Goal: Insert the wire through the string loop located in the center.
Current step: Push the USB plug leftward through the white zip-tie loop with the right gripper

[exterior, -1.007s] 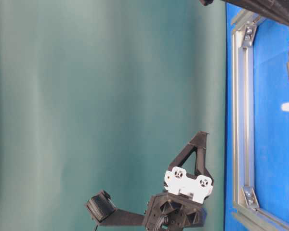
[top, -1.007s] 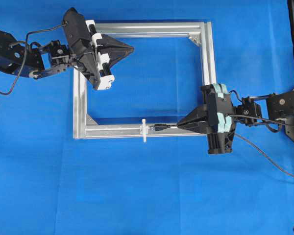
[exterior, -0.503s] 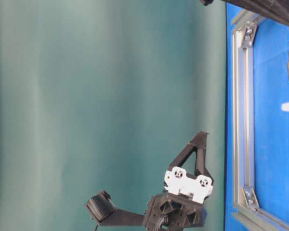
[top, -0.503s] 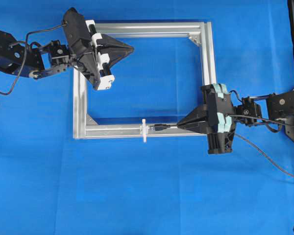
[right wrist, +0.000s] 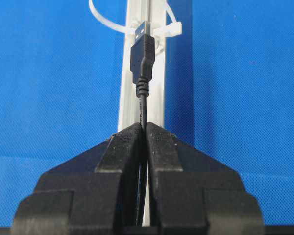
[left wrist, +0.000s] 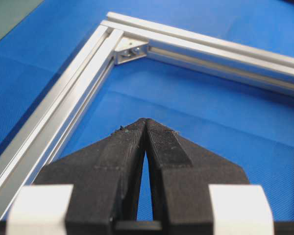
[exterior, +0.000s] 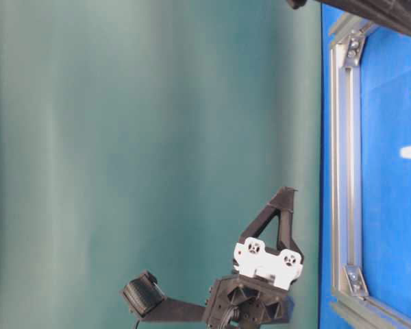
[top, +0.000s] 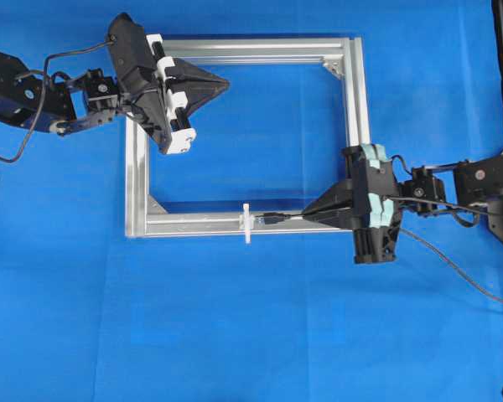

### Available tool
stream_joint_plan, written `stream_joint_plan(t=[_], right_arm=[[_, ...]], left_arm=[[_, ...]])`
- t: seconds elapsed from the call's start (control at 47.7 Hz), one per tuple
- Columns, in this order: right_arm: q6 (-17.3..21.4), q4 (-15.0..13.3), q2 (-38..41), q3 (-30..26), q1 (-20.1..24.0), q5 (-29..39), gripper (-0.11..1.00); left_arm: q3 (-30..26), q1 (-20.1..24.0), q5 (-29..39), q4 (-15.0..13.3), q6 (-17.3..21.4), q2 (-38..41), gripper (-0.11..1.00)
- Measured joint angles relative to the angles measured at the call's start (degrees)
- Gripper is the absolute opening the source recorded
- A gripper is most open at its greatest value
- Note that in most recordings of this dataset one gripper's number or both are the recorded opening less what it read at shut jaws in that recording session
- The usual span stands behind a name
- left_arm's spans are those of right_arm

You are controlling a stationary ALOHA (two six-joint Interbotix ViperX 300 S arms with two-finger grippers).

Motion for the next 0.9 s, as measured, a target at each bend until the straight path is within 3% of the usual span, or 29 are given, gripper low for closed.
stream_joint_plan(t=[0.902], right_arm=[[-0.1,0.1,11.1,-13.4,0.1,-0.1,-0.03]], left_arm=[[0.0,-0.3,0.0,0.1,0.0,-0.1,0.0]])
